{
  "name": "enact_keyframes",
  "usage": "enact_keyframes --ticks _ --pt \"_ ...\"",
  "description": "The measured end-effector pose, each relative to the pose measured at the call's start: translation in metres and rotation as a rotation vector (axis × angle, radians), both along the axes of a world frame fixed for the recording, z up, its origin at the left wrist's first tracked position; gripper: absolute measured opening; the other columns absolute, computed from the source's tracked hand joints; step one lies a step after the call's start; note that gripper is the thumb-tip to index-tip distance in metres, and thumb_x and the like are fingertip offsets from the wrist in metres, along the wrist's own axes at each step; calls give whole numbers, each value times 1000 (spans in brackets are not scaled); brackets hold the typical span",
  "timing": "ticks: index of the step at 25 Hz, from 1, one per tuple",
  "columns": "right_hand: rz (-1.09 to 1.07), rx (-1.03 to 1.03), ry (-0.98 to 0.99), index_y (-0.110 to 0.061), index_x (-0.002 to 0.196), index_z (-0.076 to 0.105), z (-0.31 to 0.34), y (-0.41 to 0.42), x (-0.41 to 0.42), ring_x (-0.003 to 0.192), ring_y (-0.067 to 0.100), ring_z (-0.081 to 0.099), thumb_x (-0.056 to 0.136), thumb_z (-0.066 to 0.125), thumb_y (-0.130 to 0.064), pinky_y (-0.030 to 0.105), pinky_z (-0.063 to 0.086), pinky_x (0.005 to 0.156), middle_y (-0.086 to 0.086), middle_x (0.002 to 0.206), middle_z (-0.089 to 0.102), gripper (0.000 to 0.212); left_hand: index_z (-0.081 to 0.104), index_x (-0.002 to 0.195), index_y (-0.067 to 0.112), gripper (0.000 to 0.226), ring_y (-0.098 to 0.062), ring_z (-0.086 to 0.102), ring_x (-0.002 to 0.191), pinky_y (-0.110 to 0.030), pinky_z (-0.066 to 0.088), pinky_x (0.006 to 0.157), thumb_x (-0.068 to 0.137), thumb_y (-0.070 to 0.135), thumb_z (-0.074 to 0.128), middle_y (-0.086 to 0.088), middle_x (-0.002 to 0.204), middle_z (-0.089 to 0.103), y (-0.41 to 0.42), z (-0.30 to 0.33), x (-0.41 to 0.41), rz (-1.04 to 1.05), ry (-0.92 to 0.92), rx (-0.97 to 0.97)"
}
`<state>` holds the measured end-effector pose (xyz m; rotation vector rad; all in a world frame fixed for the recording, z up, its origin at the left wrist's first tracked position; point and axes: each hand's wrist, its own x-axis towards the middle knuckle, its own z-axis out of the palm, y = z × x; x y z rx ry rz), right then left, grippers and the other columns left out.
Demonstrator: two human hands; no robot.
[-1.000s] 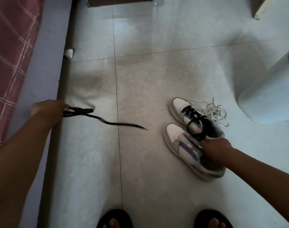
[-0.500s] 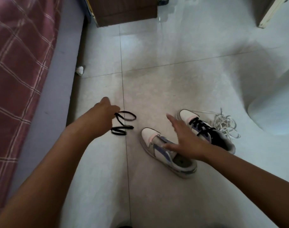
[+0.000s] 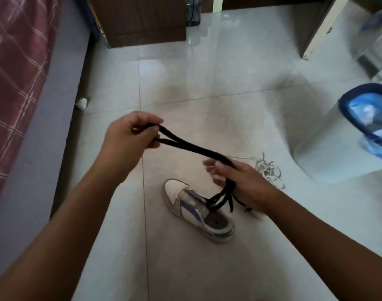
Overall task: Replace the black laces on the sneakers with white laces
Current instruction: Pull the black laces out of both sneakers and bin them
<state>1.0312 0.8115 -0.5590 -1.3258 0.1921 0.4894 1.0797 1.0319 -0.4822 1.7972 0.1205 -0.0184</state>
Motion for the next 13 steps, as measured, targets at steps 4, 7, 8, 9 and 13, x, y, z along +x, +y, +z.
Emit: enact_keyframes --ticks 4,7,8,9,13 --pt "-318 455 74 -21 58 60 26 -46 9 99 19 64 84 49 -50 38 43 93 3 98 70 40 67 84 19 16 -9 62 64 -17 51 53 90 6 59 2 70 65 -62 -54 -40 -463 363 36" --pt "-466 324 -41 -20 60 43 60 -80 15 41 9 38 95 31 -54 23 46 52 -2 52 38 51 64 103 21 13 -8 61 81 -15 47 68 94 20 55 2 91 64 -104 -92 -67 -702 302 248" --pt "-530 238 -118 -20 62 38 75 -100 16 38 8 26 96 27 -54 18 35 42 -4 51 30 50 58 115 22 23 -12 57 98 -19 45 81 94 30 52 -1 109 58 -113 -109 -75 -774 207 506" --pt "-622 191 -205 -20 64 36 91 -122 16 38 8 21 98 24 -51 17 27 39 -4 51 29 47 50 125 23 37 -17 52 110 -27 43 91 92 40 51 -2 122 50 -119 -125 -84 -827 137 810" --pt "-978 -14 -583 -21 67 40 156 -211 39 44 13 27 98 30 -32 22 31 45 -4 54 34 34 64 93 9 53 -30 66 58 -41 54 43 50 38 76 -14 75 67 -136 -173 -119 -745 -116 1079"
